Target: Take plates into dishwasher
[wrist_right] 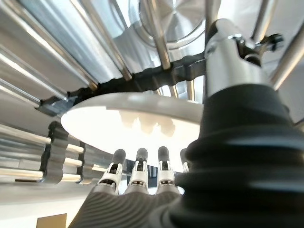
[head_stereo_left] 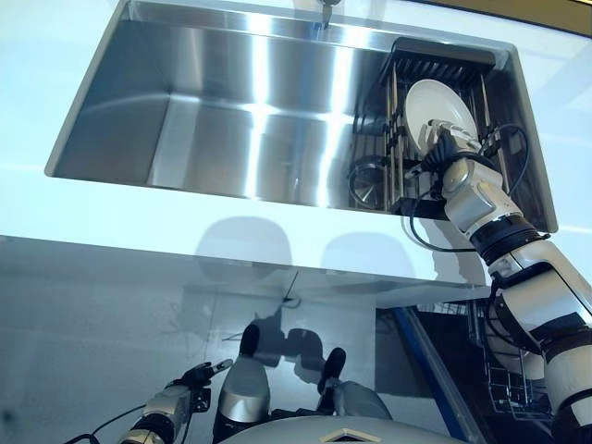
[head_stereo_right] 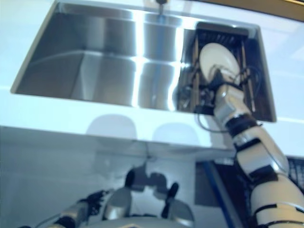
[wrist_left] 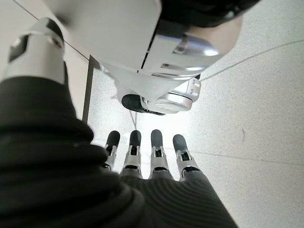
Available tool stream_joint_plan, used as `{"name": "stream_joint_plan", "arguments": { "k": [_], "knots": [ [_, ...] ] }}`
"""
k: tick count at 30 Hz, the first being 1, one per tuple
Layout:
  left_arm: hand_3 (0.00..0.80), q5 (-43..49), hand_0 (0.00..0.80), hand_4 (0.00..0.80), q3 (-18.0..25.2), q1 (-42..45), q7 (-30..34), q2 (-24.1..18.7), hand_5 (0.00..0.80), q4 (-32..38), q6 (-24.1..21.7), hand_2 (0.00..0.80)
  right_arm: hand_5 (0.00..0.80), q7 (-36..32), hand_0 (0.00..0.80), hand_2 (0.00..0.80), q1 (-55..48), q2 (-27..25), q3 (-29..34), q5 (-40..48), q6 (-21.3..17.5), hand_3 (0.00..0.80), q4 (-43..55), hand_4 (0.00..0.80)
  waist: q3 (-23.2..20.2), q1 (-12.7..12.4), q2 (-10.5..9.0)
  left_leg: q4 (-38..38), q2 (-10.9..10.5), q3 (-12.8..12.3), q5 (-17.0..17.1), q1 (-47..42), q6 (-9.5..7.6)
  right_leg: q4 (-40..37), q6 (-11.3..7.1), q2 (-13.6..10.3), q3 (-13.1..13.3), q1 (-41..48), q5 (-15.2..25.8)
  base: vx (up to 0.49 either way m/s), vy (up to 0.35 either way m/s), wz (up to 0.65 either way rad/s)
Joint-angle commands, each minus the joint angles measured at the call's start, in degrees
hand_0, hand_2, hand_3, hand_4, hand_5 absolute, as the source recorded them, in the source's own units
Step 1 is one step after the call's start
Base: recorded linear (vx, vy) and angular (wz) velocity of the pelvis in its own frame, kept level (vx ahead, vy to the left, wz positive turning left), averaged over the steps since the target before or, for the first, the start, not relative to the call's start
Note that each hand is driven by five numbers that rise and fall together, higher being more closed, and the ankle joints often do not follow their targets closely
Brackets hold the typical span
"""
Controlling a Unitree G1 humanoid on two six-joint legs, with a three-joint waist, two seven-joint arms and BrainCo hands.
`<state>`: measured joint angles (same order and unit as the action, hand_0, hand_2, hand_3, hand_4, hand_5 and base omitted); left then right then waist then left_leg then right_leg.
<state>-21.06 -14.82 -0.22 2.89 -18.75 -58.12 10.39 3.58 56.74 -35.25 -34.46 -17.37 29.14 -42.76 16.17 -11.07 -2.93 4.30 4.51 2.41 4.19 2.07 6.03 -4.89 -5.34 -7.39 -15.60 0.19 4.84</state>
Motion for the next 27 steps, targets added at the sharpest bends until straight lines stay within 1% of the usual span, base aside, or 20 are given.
{"name": "stream_joint_plan", "arguments": {
  "k": [1, 2, 3, 4, 5, 6, 8, 12, 17, 24, 26, 27],
  "knots": [
    [0.000, -1.25, 0.000, 0.000, -4.84, -2.00, 1.02, -0.26, 0.000, -0.26, -0.59, 0.000, 0.000, 3.96, 0.000, 0.000, 8.78, -1.82, -5.11, -3.09, 1.01, 0.000, -4.69, 0.000, 0.44, -2.23, -0.09, -0.07, -2.58, -0.55, -1.80, 1.87, -3.70, 0.69, -2.41, -2.39, 0.72, -2.13, 1.79, -0.057, 0.020, 0.00],
    [0.000, -1.30, 0.000, 0.000, -4.94, -1.96, 0.95, -0.22, 0.000, -0.13, -0.63, 0.000, 0.000, 4.14, 0.000, 0.000, 8.98, -1.83, -5.16, -3.08, 1.06, 0.000, -5.08, 0.000, 0.52, -2.31, 0.02, -0.07, -2.60, -0.50, -1.76, 1.99, -3.68, 0.68, -2.40, -2.42, 0.65, -2.23, 1.81, -0.052, 0.024, 0.04],
    [0.000, -1.59, 0.000, 0.000, -5.18, -1.85, 0.76, -0.20, 0.000, 0.03, -0.87, 0.000, 0.107, 4.94, 0.107, 0.107, 9.58, -1.98, -5.33, -2.70, 1.67, 0.107, -5.84, 0.107, 0.71, -2.48, 0.34, -0.05, -2.67, -0.39, -1.63, 2.28, -3.65, 0.66, -2.33, -2.44, 0.54, -2.46, 1.82, -0.043, 0.026, 0.13],
    [0.000, -1.72, 0.000, 0.000, -5.24, -1.81, 0.74, -0.19, 0.000, 0.17, -0.90, 0.000, 0.307, 5.23, 0.307, 0.307, 9.99, -2.03, -5.39, -2.66, 2.08, 0.307, -6.21, 0.307, 0.77, -2.55, 0.51, -0.02, -2.69, -0.35, -1.58, 2.43, -3.64, 0.63, -2.32, -2.47, 0.46, -2.57, 1.82, -0.050, 0.030, 0.15],
    [0.000, -1.86, 0.000, 0.000, -5.28, -1.76, 0.77, -0.20, 0.000, 0.36, -0.84, 0.000, 0.461, 5.48, 0.461, 0.461, 10.48, -2.20, -5.37, -2.19, 2.61, 0.461, -6.72, 0.461, 0.83, -2.63, 0.68, 0.02, -2.68, -0.32, -1.55, 2.59, -3.62, 0.60, -2.30, -2.48, 0.37, -2.70, 1.79, -0.048, 0.026, 0.09],
    [0.000, -2.16, 0.000, 0.000, -5.41, -1.63, 0.77, -0.26, 0.000, 0.57, -0.96, 0.000, 0.800, 5.94, 0.800, 0.800, 11.08, -2.55, -5.40, -1.81, 3.14, 0.800, -7.29, 0.800, 0.93, -2.68, 0.86, 0.05, -2.66, -0.30, -1.47, 2.77, -3.57, 0.60, -2.26, -2.50, 0.26, -2.92, 1.83, -0.047, 0.027, 0.01],
    [0.000, -2.34, 0.000, 0.000, -5.38, -1.39, 0.94, -0.07, 0.000, 0.68, -1.14, 0.000, 0.800, 6.63, 0.800, 0.800, 11.72, -3.14, -5.58, -1.66, 3.43, 0.800, -7.98, 0.800, 0.93, -2.68, 1.08, 0.08, -2.66, -0.31, -1.42, 3.08, -3.49, 0.56, -2.20, -2.50, 0.26, -3.21, 1.77, -0.044, 0.030, -0.01],
    [0.000, -2.06, 0.000, 0.000, -5.38, -1.17, 1.01, -0.02, 0.000, 1.06, -1.16, 0.000, 0.800, 10.06, 0.800, 0.800, 12.32, -4.61, -5.22, 0.32, 3.11, 0.800, -7.99, 0.800, 0.66, -2.57, 1.10, 0.19, -2.62, -0.33, -1.34, 3.32, -3.37, 0.46, -2.20, -2.43, 0.23, -3.41, 1.67, -0.009, 0.005, 0.00],
    [0.000, -1.64, 0.000, 0.000, -5.34, -0.65, 1.26, -0.60, 0.000, 1.70, -0.75, 0.000, 0.800, 11.41, 0.800, 0.800, 11.83, -6.78, -4.49, 1.18, 2.70, 0.800, -7.20, 0.800, 0.29, -2.28, 1.04, 0.17, -2.51, -0.52, -1.48, 2.83, -3.30, 0.52, -2.26, -2.51, 0.12, -3.12, 1.63, 0.000, 0.000, 0.00],
    [0.000, -1.46, 0.000, 0.000, -4.73, 0.21, 0.87, -0.68, 0.000, 1.46, -1.22, 0.000, 0.800, 12.07, 0.800, 0.800, 10.68, -10.72, -3.99, 1.18, 0.70, 0.800, -3.67, 0.800, -0.55, -1.07, 0.74, 0.25, -2.35, -1.03, -1.83, 1.74, -3.34, 0.56, -2.30, -2.31, 0.69, -2.65, 1.54, 0.004, 0.001, 0.00],
    [0.000, -1.65, 0.000, 0.000, -4.22, 0.50, 0.60, -0.62, 0.000, 1.65, -0.82, 0.000, 0.800, 12.82, 0.800, 0.800, 9.68, -11.94, -2.91, 3.72, 0.06, 0.800, -2.04, 0.800, -1.06, -0.54, 0.51, 0.29, -2.26, -1.31, -2.01, 1.25, -3.29, 0.49, -2.38, -2.28, 0.97, -2.35, 1.49, 0.037, 0.013, -0.02],
    [0.000, -1.67, 0.000, 0.000, -3.84, 0.72, 0.49, -0.64, 0.000, 1.68, -0.55, 0.000, 0.800, 13.10, 0.800, 0.800, 8.96, -12.78, -1.76, 5.49, -0.89, 0.800, -0.86, 0.800, -1.35, -0.19, 0.31, 0.28, -2.21, -1.47, -2.17, 0.87, -3.30, 0.44, -2.41, -2.26, 1.21, -2.04, 1.43, 0.045, 0.008, -0.01]
  ]
}}
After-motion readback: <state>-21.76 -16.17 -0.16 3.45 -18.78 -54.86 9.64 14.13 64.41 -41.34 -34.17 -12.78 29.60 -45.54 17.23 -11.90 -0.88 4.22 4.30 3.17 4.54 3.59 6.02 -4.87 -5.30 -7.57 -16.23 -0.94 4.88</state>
